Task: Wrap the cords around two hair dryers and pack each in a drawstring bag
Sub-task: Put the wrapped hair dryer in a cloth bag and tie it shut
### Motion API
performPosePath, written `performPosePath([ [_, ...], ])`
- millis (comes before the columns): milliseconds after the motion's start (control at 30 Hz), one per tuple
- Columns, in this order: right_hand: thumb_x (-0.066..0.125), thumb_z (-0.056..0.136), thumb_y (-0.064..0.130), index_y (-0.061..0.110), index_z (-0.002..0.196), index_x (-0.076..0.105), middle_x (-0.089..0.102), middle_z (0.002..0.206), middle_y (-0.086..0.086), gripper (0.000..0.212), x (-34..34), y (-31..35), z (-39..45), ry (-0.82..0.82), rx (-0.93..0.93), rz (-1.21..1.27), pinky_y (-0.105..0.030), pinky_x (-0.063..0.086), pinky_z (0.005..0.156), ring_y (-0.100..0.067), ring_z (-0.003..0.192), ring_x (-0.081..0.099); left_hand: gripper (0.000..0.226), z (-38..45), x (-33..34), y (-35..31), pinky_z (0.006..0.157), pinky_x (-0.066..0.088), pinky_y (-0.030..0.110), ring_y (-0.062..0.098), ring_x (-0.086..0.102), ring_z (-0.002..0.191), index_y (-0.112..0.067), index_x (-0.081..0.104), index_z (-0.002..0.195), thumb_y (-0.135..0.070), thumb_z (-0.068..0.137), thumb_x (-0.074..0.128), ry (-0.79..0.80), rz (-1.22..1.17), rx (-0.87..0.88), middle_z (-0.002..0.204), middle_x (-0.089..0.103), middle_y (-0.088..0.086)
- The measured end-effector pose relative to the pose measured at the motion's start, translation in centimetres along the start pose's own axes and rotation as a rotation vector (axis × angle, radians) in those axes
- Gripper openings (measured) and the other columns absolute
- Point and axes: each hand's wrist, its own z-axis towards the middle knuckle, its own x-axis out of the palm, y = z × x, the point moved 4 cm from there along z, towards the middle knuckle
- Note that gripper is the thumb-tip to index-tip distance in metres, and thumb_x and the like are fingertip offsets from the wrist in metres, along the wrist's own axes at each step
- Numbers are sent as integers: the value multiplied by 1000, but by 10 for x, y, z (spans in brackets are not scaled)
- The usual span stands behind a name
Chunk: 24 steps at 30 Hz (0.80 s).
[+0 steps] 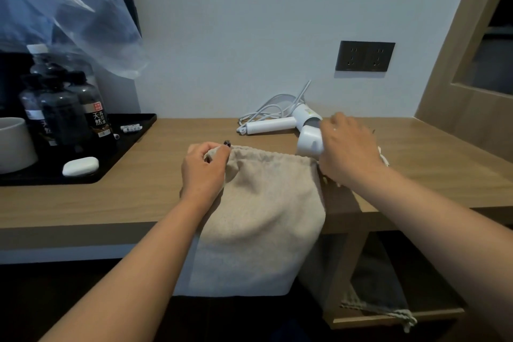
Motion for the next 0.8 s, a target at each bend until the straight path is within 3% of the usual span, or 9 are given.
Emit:
performPosePath([
  [67,57,86,26,15,131,49,45,131,-7,46,-3,19,-6,-8,-209,245,-42,42,91,-28,117,46,16,-2,2,-7,68,38,7,-8,53,76,-20,65,72,-19,88,64,26,56,110,95,59,1],
  [133,60,89,33,22,137,47,43,135,0,51,2,35,-8,161,-320,520,-38,40,101,-18,124,43,20,-5,1,-13,65,34,4,-12,49,75,-23,57,71,-17,90,62,19,91,203,93,54,0],
  [233,73,81,32,27,128,54,56,120,6,51,7,47,1,299,-313,790,-19,45,85,-10,108,55,20,-2,-7,-21,62,34,11,-5,49,72,-21,53,72,-19,91,59,2,123,279,85,55,-2],
  [300,79,75,35,28,117,61,60,105,7,46,10,51,11,365,-293,828,-16,44,70,-9,92,58,18,6,-13,-28,56,35,15,-2,50,65,-18,55,76,-23,93,59,40,177,273,75,57,-6],
  [400,80,73,42,18,99,65,63,90,-3,38,16,60,26,425,-359,728,-29,42,64,-18,79,55,19,23,-19,-37,57,38,23,3,52,65,-17,58,80,-30,93,60,157,278,293,71,59,-10],
  [467,77,76,45,7,89,63,55,76,-5,43,17,64,38,430,-404,671,-33,33,58,-19,67,46,21,36,-23,-47,56,37,19,7,52,65,-16,58,82,-35,92,62,210,355,370,70,59,-9],
  [533,76,77,43,5,77,56,48,70,-1,43,7,65,59,363,-419,610,-31,27,56,-14,65,41,23,53,-25,-63,54,33,19,13,50,63,-14,58,85,-35,89,66,244,417,470,70,59,-2],
  [633,75,78,34,16,78,59,55,78,0,24,-22,63,100,185,-390,537,-31,34,61,-18,78,51,31,90,-27,-94,63,38,33,23,53,73,-12,60,90,-42,86,68,254,518,570,78,61,5],
  [800,64,79,26,21,74,58,53,75,4,10,-89,53,168,-258,-257,602,-38,47,70,-25,83,55,38,153,-42,-179,69,42,40,32,57,78,-7,62,88,-45,87,64,-20,468,874,84,63,12],
])
